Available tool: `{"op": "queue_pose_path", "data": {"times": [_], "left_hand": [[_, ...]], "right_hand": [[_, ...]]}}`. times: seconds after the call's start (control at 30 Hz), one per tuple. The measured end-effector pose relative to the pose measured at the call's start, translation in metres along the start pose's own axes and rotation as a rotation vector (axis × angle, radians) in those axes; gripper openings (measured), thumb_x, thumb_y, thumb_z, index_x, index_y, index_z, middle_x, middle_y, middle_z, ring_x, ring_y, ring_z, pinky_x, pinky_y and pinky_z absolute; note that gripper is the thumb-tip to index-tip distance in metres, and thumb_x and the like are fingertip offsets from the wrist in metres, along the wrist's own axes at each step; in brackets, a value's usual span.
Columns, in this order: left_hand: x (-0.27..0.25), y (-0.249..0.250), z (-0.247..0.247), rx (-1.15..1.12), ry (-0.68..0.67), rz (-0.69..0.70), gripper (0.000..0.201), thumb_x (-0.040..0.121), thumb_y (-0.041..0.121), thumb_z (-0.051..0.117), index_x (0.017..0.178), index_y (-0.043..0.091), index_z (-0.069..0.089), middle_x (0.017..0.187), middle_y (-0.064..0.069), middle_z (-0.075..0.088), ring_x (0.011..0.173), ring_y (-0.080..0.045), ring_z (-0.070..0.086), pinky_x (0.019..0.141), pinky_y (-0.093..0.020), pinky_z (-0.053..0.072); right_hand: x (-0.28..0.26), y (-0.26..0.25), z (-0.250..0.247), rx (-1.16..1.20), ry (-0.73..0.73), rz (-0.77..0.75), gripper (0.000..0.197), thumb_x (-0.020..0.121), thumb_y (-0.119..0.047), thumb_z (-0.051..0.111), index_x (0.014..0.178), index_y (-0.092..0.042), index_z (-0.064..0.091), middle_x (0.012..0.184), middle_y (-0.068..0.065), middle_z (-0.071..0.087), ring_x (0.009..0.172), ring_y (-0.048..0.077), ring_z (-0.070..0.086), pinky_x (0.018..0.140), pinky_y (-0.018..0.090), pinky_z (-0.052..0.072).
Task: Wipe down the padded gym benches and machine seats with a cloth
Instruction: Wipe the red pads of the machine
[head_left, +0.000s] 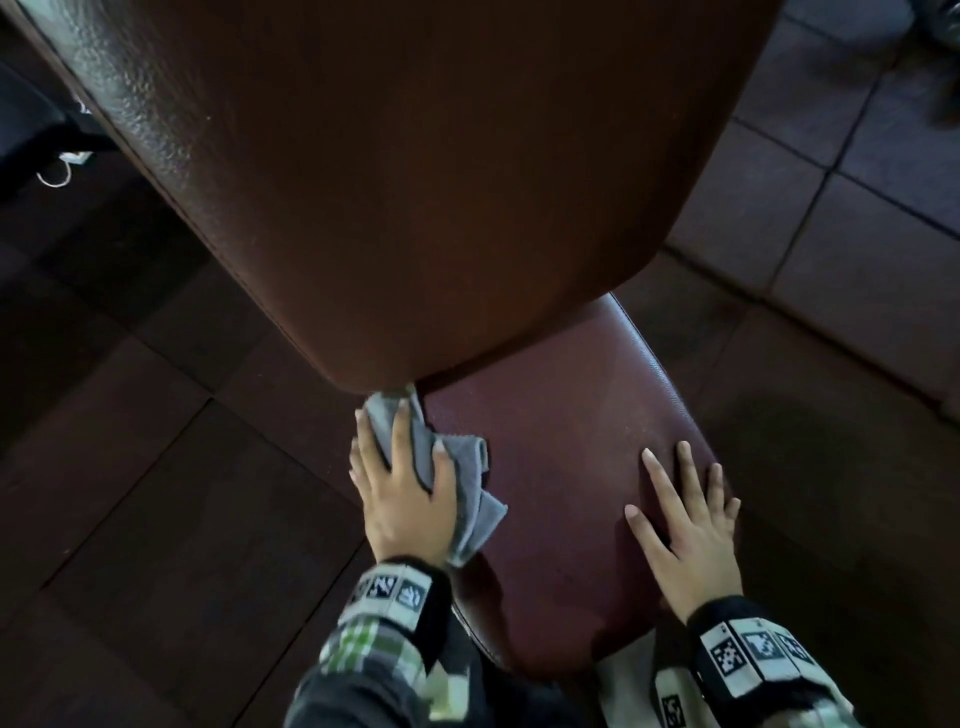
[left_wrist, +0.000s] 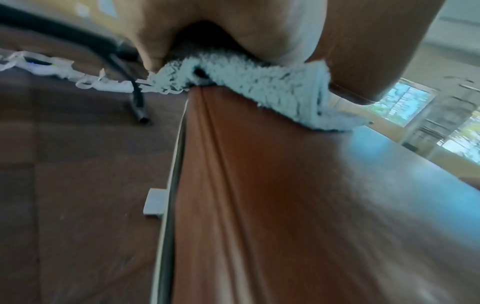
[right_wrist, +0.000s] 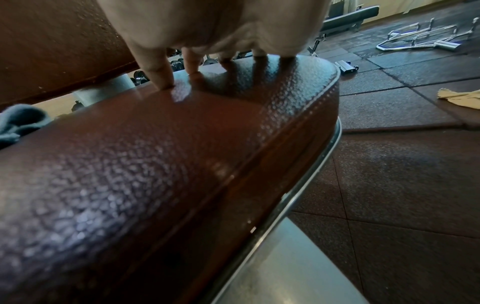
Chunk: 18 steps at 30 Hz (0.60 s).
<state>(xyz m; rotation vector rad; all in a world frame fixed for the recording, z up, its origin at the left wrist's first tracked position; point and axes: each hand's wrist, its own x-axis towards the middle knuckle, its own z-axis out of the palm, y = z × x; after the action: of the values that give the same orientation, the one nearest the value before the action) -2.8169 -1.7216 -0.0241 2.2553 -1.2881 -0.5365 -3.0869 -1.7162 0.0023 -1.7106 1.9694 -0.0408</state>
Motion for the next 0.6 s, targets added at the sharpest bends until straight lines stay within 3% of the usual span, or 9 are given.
{"op": "queue_pose_path", "data": {"times": [0.07, 0.2, 0.33, 0.43, 0.53, 0.6], "left_hand": [[-0.024, 0.0, 0.003, 0.04, -0.026, 0.05, 0.061, 0.095, 0.05, 0.039, 0.152, 0.029, 0.031, 0.161, -0.018, 0.018, 0.141, -0.048, 0.025, 0.11, -0.065, 0.03], [-0.03, 0.02, 0.011, 0.227, -0.084, 0.208, 0.061, 0.093, 0.049, 0.039, 0.148, 0.022, 0.043, 0.158, -0.02, 0.027, 0.139, -0.054, 0.025, 0.111, -0.068, 0.02], [-0.013, 0.057, 0.023, 0.276, -0.178, 0.351, 0.058, 0.092, 0.047, 0.043, 0.145, 0.025, 0.046, 0.157, -0.018, 0.032, 0.142, -0.049, 0.026, 0.115, -0.061, 0.007], [-0.001, 0.085, 0.04, 0.251, -0.248, 0.471, 0.058, 0.089, 0.046, 0.044, 0.143, 0.026, 0.049, 0.155, -0.018, 0.036, 0.143, -0.046, 0.027, 0.116, -0.058, 0.004], [0.006, 0.101, 0.045, 0.195, -0.292, 0.54, 0.059, 0.091, 0.047, 0.041, 0.147, 0.027, 0.043, 0.158, -0.014, 0.032, 0.147, -0.039, 0.02, 0.121, -0.054, -0.002], [0.012, 0.099, 0.035, 0.099, -0.322, 0.529, 0.057, 0.095, 0.044, 0.037, 0.149, 0.026, 0.04, 0.16, -0.01, 0.028, 0.149, -0.031, 0.019, 0.119, -0.05, -0.004]], "right_hand": [[0.0, -0.001, -0.001, 0.009, -0.007, -0.002, 0.066, 0.077, -0.069, 0.022, 0.14, -0.052, 0.013, 0.153, -0.019, -0.007, 0.14, 0.015, -0.019, 0.112, 0.042, -0.011], [0.0, -0.002, -0.003, 0.044, -0.012, -0.015, 0.065, 0.076, -0.069, 0.023, 0.139, -0.053, 0.014, 0.152, -0.021, -0.006, 0.14, 0.013, -0.02, 0.112, 0.04, -0.014], [0.0, -0.003, -0.004, 0.059, 0.001, -0.03, 0.064, 0.077, -0.067, 0.027, 0.139, -0.052, 0.018, 0.152, -0.021, -0.004, 0.141, 0.013, -0.016, 0.112, 0.041, -0.012], [0.001, -0.002, -0.004, 0.062, 0.01, -0.033, 0.061, 0.081, -0.058, 0.039, 0.139, -0.05, 0.023, 0.152, -0.019, 0.0, 0.142, 0.016, -0.012, 0.112, 0.046, -0.008], [0.002, -0.007, -0.005, 0.058, 0.025, -0.018, 0.057, 0.087, -0.045, 0.054, 0.14, -0.042, 0.032, 0.156, -0.008, 0.009, 0.143, 0.025, -0.005, 0.113, 0.055, -0.001], [0.005, -0.016, -0.007, 0.041, 0.075, -0.039, 0.059, 0.084, -0.048, 0.052, 0.138, -0.025, 0.043, 0.154, 0.008, 0.019, 0.142, 0.036, 0.006, 0.112, 0.058, 0.005]]}}
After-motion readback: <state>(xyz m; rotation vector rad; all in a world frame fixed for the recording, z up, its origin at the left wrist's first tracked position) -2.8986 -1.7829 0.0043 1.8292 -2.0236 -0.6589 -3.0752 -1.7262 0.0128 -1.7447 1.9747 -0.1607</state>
